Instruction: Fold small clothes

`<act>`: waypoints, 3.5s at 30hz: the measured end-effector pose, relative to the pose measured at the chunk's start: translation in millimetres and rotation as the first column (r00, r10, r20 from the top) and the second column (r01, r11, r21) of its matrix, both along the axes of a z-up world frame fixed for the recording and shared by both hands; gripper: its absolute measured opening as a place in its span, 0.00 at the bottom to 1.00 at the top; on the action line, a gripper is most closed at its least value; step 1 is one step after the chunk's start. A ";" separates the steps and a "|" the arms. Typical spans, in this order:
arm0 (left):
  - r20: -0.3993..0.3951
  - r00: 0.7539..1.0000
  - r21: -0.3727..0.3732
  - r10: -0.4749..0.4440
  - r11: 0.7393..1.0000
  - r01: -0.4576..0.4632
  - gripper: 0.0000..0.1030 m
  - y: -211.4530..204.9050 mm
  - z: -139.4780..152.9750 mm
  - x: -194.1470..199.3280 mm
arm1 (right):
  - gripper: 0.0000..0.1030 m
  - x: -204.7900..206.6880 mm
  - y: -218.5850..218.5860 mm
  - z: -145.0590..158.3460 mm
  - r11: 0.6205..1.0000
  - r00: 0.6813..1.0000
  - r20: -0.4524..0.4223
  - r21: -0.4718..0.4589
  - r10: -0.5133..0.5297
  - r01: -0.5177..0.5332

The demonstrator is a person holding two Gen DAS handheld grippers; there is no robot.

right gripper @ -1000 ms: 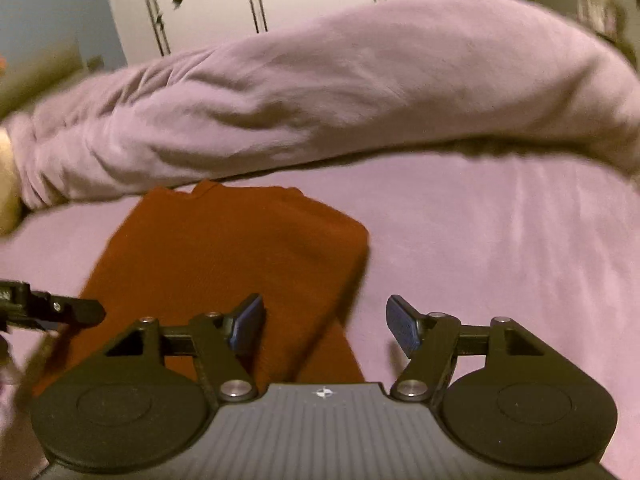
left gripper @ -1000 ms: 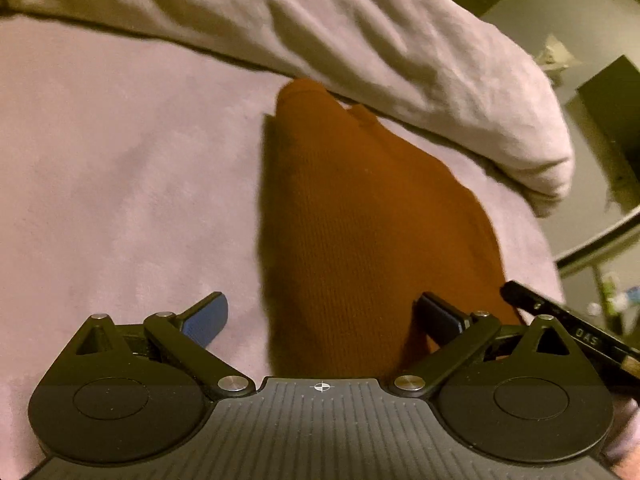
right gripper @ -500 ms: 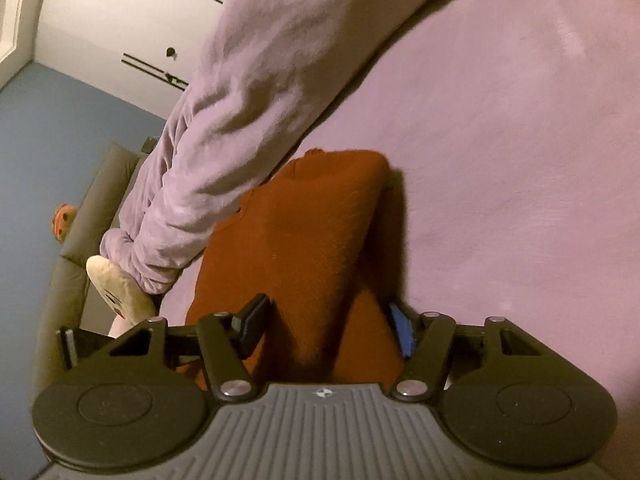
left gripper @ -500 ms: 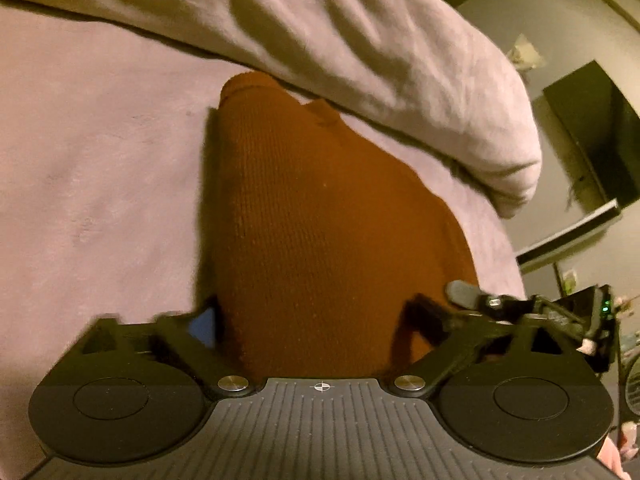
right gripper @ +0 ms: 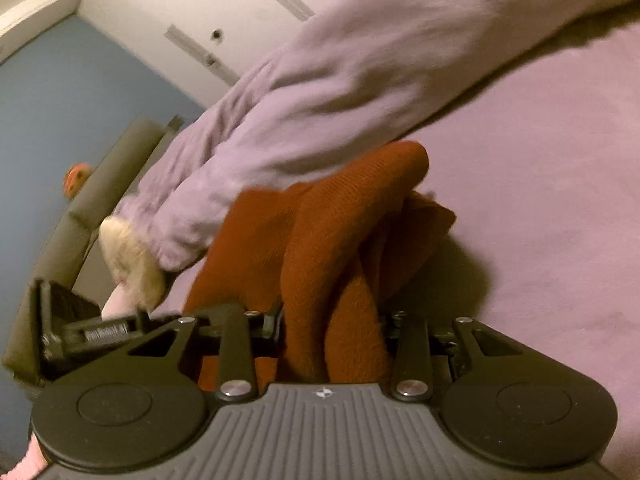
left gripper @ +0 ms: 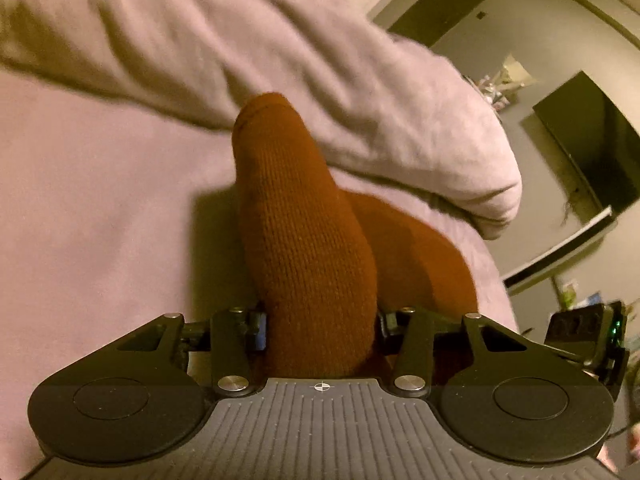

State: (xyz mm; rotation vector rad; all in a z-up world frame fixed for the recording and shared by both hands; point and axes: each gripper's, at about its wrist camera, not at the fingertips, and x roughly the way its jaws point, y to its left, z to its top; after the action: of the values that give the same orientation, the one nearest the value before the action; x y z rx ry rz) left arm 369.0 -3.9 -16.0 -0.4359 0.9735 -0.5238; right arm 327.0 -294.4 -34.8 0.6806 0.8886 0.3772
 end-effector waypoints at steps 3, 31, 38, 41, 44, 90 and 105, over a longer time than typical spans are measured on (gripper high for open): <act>0.030 0.999 0.081 0.028 0.996 -0.030 0.49 29.2 13.0 -17.8 | 0.34 -2.2 30.9 3.1 0.999 0.999 0.016 0.010 0.045 -0.045; 0.090 0.970 0.371 0.227 0.896 -0.244 0.78 74.6 -23.5 -146.6 | 0.17 -122.5 106.5 -12.7 0.973 0.969 -0.088 -0.001 -0.230 0.231; 0.035 0.950 0.438 0.309 0.850 -0.293 0.82 91.5 -16.6 -165.8 | 0.24 -133.3 94.6 -13.0 0.958 0.957 -0.126 -0.158 -0.262 0.241; 0.071 0.935 0.451 0.347 0.825 -0.340 0.88 98.0 0.0 -175.0 | 0.39 -140.8 100.0 7.8 0.931 0.961 -0.079 -0.278 -0.266 0.235; 0.117 0.929 0.440 0.352 0.820 -0.366 0.92 88.1 15.8 -177.8 | 0.39 -148.4 117.7 36.0 0.870 0.974 0.045 -0.443 -0.222 0.219; 0.009 0.955 0.437 0.298 0.858 -0.272 1.00 47.9 -42.9 -116.3 | 0.09 -85.2 202.8 -9.8 0.485 0.936 0.120 -0.872 0.330 -0.059; 0.047 0.969 0.560 0.243 0.797 -0.227 1.00 44.5 12.8 -195.7 | 0.71 -156.4 183.6 33.1 0.714 0.985 -0.114 -0.678 0.132 -0.174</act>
State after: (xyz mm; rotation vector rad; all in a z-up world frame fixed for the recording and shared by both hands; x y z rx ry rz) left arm 173.4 40.6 -3.1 -0.0238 1.0311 0.0129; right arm 170.7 -110.7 -1.8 -0.0819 1.0572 0.1457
